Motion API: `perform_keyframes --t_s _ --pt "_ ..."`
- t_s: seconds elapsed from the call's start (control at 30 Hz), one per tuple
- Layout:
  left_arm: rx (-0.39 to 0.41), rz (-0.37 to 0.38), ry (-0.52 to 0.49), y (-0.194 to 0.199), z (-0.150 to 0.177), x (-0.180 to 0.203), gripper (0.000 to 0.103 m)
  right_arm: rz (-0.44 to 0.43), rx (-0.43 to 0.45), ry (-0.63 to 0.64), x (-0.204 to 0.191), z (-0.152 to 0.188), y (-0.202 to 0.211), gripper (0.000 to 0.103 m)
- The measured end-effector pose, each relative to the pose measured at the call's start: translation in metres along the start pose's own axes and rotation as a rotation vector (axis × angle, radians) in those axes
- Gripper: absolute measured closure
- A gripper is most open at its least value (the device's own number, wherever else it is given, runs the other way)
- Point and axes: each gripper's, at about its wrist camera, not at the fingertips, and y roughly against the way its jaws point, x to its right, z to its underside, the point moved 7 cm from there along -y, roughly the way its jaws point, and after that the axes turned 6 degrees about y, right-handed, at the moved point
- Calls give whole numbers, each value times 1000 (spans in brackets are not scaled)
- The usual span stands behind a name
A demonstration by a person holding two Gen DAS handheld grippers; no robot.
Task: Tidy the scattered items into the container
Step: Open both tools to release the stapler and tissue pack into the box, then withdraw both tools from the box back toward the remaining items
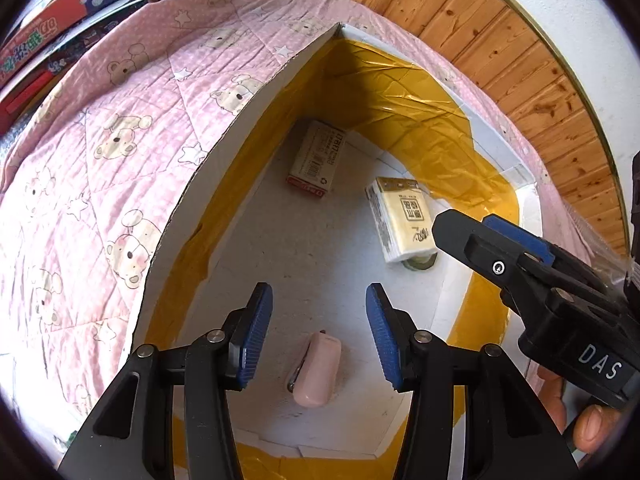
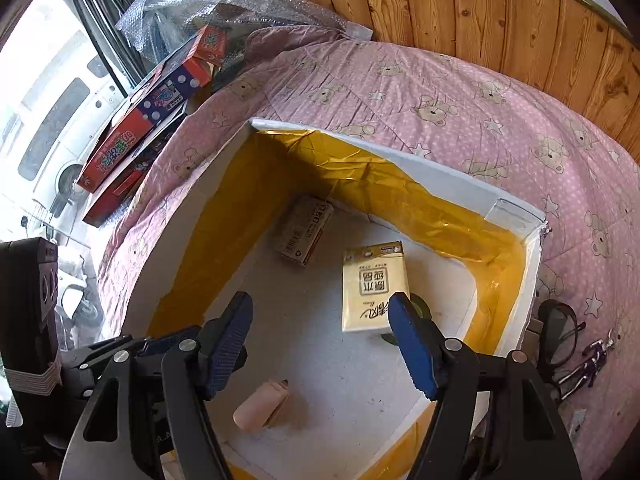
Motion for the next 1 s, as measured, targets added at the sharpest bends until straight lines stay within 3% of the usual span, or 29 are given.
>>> perform_keyframes --t_s 0.6,1.0 --pt "43 -61 -144 39 46 19 52 -11 -15 47 -15 42 33 32" --pt "50 -73 -188 54 75 24 52 -22 29 63 -22 69 61 32"
